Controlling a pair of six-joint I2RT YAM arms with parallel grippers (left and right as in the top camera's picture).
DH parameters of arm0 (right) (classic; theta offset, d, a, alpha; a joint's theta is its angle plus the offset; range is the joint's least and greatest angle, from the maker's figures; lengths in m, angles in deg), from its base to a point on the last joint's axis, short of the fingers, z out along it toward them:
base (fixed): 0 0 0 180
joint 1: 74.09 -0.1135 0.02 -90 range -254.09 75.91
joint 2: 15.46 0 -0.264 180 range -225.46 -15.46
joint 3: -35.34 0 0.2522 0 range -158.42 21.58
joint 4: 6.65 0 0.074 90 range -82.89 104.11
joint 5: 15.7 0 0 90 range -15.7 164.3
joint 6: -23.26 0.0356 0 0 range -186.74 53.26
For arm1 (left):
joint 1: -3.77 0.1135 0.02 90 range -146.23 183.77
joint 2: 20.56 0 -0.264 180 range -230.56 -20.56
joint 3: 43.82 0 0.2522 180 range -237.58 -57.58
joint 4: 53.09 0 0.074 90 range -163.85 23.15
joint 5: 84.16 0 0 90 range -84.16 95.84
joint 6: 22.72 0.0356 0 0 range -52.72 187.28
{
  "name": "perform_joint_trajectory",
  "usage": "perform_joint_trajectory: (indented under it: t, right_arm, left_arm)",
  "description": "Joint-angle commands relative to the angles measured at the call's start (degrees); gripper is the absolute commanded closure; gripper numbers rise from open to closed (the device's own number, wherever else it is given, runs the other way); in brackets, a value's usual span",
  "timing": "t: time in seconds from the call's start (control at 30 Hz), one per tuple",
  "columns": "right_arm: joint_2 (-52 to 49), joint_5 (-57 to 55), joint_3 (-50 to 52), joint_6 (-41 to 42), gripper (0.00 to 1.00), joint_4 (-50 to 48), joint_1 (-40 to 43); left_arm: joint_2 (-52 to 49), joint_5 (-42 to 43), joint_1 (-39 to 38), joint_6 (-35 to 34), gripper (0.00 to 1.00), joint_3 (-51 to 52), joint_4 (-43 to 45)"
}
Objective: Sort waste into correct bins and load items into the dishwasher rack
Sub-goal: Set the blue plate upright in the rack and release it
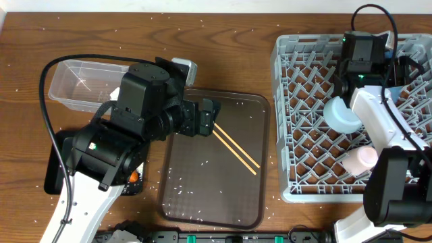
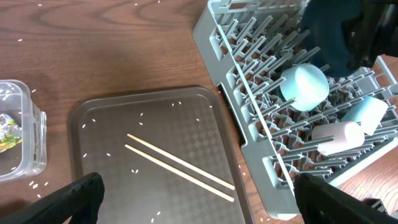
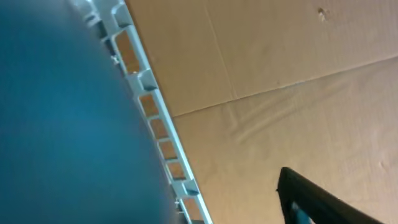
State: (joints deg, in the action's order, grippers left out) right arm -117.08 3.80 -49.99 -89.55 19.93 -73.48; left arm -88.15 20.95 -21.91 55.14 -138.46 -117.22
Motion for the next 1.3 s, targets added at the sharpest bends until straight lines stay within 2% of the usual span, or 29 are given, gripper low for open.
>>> perform_joint_trajectory:
  t: [0.0, 0.07, 0.17, 0.3, 0.4, 0.5, 0.83, 0.97, 1.07, 1.2, 1.27]
  right_arm:
    - [-0.17, -2.82, -0.33, 0.07, 0.17, -0.96, 0.83]
    - [-0.07, -4.33, -0.33, 0.04, 0.14, -2.14, 0.74]
    - [0.79, -0.96, -0.33, 0.0, 0.06, -0.11, -0.28]
    - [3.06, 14.47, -0.33, 0.61, 0.06, 8.07, -3.28]
    - [4.24, 22.88, -0.33, 4.98, 0.05, 11.8, -5.18]
    - [5.31, 27.47, -0.33, 9.92, 0.05, 13.99, -6.69]
    - [14.82, 39.19, -0.33, 15.23, 0.03, 19.65, -8.92]
    - [21.24, 49.11, -0.33, 23.52, 0.01, 24.52, -8.92]
    - [25.9, 60.39, -0.33, 33.16, 0.01, 29.75, -8.76]
    - [29.2, 67.58, -0.33, 40.85, 0.01, 35.41, -8.79]
    - [29.88, 68.28, -0.33, 42.73, 0.05, 37.92, -8.76]
  left_arm:
    - [0.24, 0.74, -0.09, 0.57, 0.02, -0.83, -0.22]
    - [0.24, 0.74, -0.09, 0.57, 0.02, -0.83, -0.39]
    - [0.24, 0.72, -0.09, 0.57, 0.02, -0.83, -0.55]
    - [0.24, 0.72, -0.09, 0.57, 0.02, -0.83, -0.55]
    - [0.24, 0.74, -0.07, 0.57, 0.02, -0.83, -0.57]
    - [0.24, 0.74, -0.09, 0.57, 0.02, -0.83, -1.07]
    - [-0.28, 0.72, -0.09, 1.44, 0.02, -0.83, -2.78]
    - [-2.21, 0.7, -0.09, 4.98, 0.02, -0.11, -4.37]
    - [-5.03, 0.02, -0.09, 5.95, 0.0, 0.72, -5.14]
    - [-10.64, -0.59, -0.09, 5.9, 0.08, 2.4, -5.14]
    - [-14.08, -0.59, -0.09, 5.05, 0.14, 3.32, -5.7]
